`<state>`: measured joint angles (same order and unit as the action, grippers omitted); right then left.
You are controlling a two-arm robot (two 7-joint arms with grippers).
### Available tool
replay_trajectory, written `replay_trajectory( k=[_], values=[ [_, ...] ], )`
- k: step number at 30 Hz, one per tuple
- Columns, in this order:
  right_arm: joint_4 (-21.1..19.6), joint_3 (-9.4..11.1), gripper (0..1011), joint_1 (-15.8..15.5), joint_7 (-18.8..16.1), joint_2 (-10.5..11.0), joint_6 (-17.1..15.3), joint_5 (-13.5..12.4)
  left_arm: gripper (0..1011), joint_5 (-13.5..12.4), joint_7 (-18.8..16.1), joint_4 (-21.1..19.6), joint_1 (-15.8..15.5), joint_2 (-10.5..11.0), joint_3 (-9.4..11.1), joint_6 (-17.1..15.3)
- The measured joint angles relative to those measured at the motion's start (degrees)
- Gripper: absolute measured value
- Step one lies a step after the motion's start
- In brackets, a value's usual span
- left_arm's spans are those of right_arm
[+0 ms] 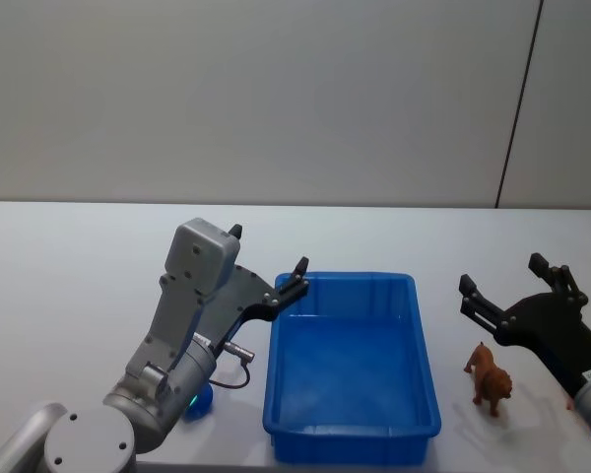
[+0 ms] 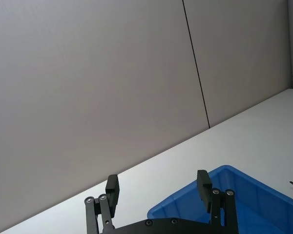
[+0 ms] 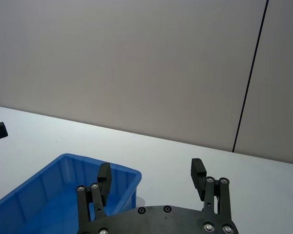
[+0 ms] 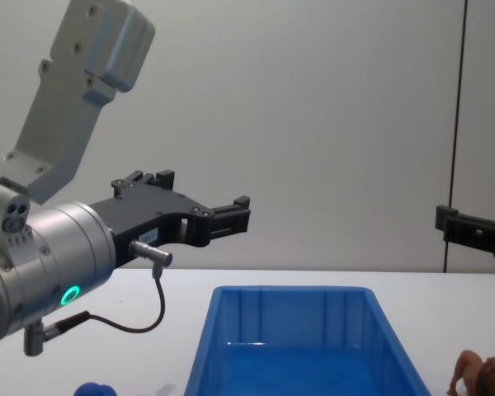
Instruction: Pick up the two dolls from the table and place them into the box.
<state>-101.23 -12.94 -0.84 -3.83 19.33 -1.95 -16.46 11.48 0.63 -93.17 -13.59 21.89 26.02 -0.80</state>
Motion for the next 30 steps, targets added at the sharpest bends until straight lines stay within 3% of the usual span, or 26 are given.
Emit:
replay_trajectory(
  k=[30],
  values=[
    [0.14,0.07,1001,0.13,-0.11,0.01,0.0,0.0,1001,0.0,0.0,0.0,0.0,0.0,0.0,0.0]
  ],
)
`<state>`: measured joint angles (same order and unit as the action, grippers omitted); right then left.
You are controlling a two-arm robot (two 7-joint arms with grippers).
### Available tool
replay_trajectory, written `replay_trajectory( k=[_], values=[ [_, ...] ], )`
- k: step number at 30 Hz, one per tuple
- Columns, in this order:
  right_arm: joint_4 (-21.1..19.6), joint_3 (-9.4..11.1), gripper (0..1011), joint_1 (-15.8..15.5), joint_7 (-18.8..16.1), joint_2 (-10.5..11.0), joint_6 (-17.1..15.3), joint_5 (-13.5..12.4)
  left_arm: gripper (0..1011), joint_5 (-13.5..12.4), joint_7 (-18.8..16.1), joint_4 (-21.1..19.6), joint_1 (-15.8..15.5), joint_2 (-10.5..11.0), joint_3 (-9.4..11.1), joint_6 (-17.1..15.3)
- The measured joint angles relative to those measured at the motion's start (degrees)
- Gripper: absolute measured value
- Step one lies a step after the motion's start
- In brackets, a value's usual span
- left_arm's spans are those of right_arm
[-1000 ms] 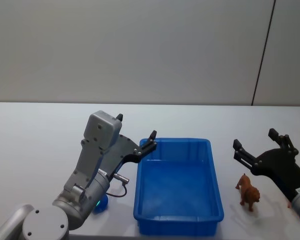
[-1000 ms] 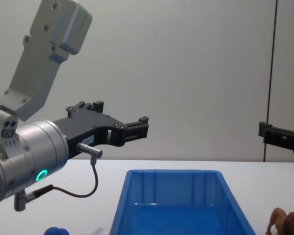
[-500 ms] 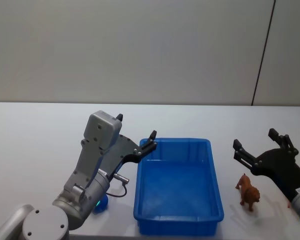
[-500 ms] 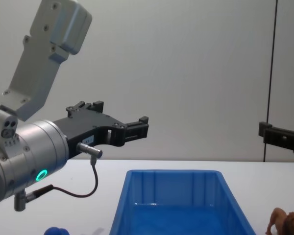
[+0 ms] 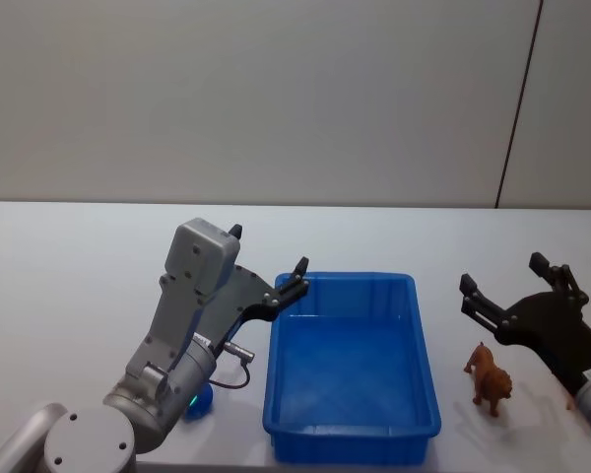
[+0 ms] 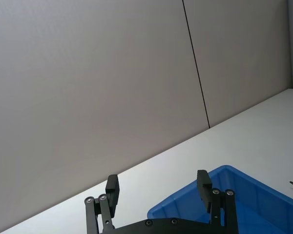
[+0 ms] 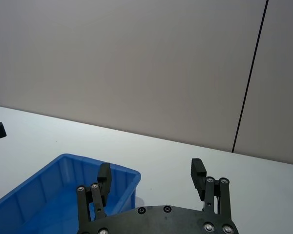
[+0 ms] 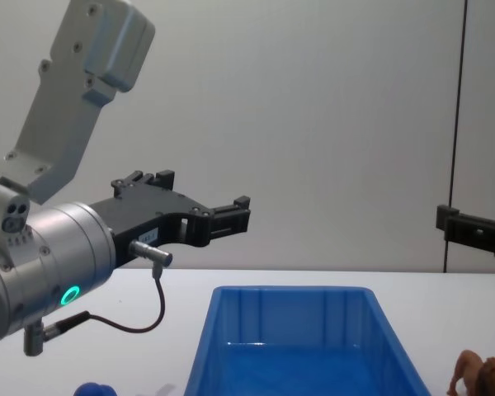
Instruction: Pick up the two dolls from the table and place them into the box.
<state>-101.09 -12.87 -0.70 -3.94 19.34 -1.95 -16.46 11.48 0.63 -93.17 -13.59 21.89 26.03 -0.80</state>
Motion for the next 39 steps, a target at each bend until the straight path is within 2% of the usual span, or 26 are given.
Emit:
replay_trajectory(
  k=[12,21,39],
  values=[
    [3.4,1.65,1001,2.43,-2.62,0.95,-0.96,-0.85,1001,0.0,0.0,0.0,0.0,0.0,0.0,0.0],
    [6.06,3.23,1001,3.95,-4.98,2.57,-3.51,-0.8,1001,0.0,0.0,0.0,0.0,0.0,0.0,0.0],
    [8.29,5.23,1001,4.1,-7.74,5.73,-8.7,1.98,1001,0.0,0.0,0.0,0.0,0.0,0.0,0.0]
  ],
)
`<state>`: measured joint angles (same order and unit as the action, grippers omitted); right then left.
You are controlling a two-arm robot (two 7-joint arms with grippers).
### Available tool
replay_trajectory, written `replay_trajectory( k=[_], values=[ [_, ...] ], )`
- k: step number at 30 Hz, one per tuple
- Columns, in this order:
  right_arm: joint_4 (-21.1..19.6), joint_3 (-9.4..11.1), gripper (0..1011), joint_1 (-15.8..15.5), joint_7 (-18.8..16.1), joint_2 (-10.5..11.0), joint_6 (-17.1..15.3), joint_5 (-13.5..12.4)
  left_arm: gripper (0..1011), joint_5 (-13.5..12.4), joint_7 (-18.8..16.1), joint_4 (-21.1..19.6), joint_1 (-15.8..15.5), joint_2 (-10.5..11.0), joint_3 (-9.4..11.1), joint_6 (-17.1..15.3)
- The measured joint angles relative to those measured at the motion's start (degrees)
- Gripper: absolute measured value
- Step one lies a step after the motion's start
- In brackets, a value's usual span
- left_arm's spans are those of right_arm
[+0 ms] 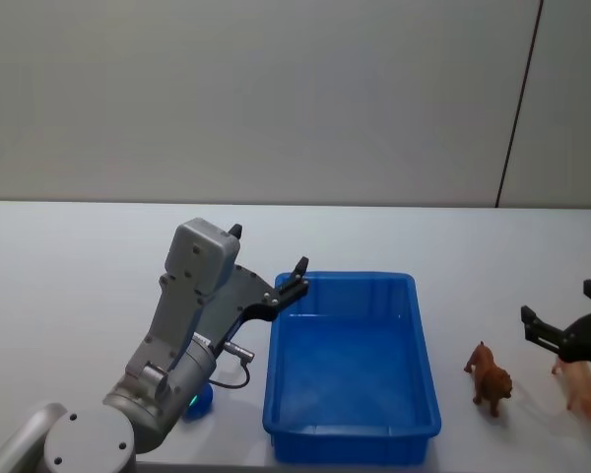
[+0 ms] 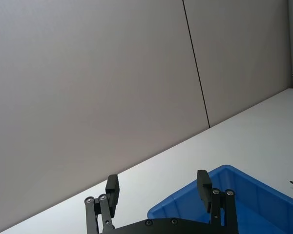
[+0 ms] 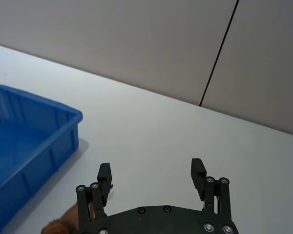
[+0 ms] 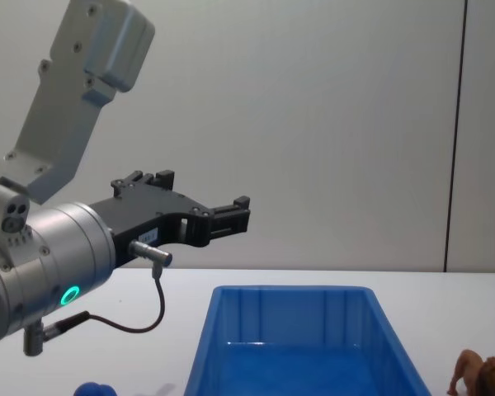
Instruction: Pick up the two dolls from the table and place them into the box.
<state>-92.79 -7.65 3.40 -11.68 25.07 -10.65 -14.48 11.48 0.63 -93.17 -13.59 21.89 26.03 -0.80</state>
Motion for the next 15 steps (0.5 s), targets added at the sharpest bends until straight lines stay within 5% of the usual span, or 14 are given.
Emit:
replay_trajectory(
  k=[15],
  values=[
    [0.64,0.21,1001,-0.74,-1.65,1.31,-5.8,2.86,1001,0.0,0.0,0.0,0.0,0.0,0.0,0.0]
  ],
)
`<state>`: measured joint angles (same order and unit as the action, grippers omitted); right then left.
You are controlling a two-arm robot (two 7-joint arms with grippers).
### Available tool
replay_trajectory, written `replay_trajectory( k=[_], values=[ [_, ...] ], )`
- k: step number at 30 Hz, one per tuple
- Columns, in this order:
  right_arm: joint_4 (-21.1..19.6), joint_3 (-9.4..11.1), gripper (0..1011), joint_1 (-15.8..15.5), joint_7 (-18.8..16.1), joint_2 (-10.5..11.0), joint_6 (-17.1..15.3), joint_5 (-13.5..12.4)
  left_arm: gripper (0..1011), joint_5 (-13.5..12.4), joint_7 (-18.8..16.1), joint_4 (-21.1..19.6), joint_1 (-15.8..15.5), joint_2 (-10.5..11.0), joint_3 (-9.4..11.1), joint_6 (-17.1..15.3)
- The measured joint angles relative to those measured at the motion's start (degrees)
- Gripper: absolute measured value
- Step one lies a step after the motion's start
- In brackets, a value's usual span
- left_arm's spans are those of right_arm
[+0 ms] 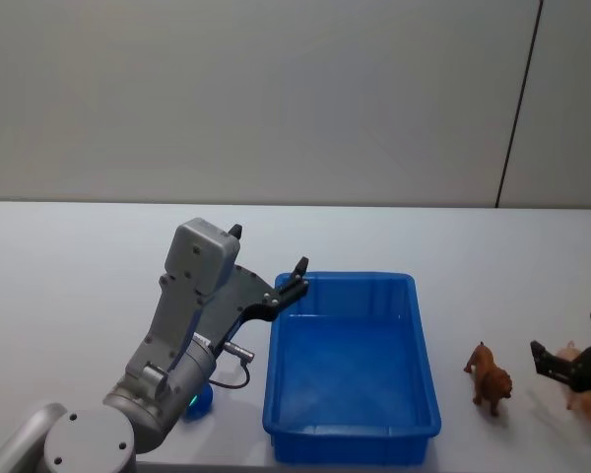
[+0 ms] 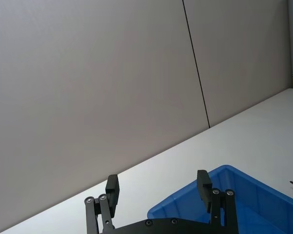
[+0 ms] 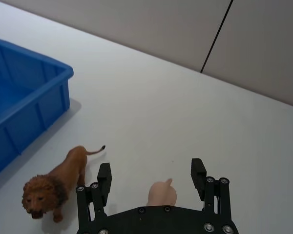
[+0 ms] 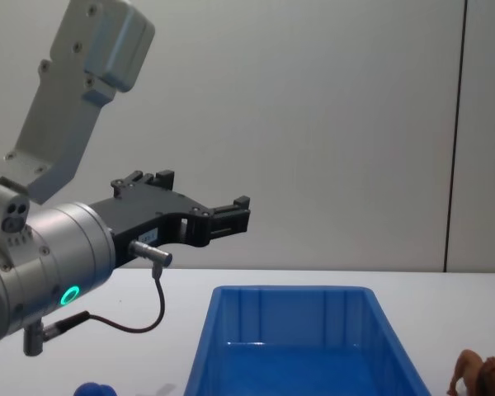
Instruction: Pick up the two dolls from the table and place them into the box.
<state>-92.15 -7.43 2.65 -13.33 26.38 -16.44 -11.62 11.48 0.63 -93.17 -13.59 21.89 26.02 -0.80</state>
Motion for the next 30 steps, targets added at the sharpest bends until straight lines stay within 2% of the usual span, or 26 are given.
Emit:
replay_trajectory(
  k=[20,27,28,30],
  values=[
    [2.71,-0.95,1001,1.12,-0.9,-0.6,-7.39,2.81,1001,0.0,0.0,0.0,0.0,0.0,0.0,0.0],
    [3.78,-1.2,855,1.73,-1.3,-1.0,-9.32,3.06,1001,0.0,0.0,0.0,0.0,0.0,0.0,0.0],
    [3.86,-1.22,794,1.77,-1.34,-1.02,-9.5,3.06,1001,0.0,0.0,0.0,0.0,0.0,0.0,0.0],
    [4.01,-1.23,760,1.86,-1.39,-1.06,-9.76,3.06,1002,0.0,0.0,0.0,0.0,0.0,0.0,0.0]
  ],
)
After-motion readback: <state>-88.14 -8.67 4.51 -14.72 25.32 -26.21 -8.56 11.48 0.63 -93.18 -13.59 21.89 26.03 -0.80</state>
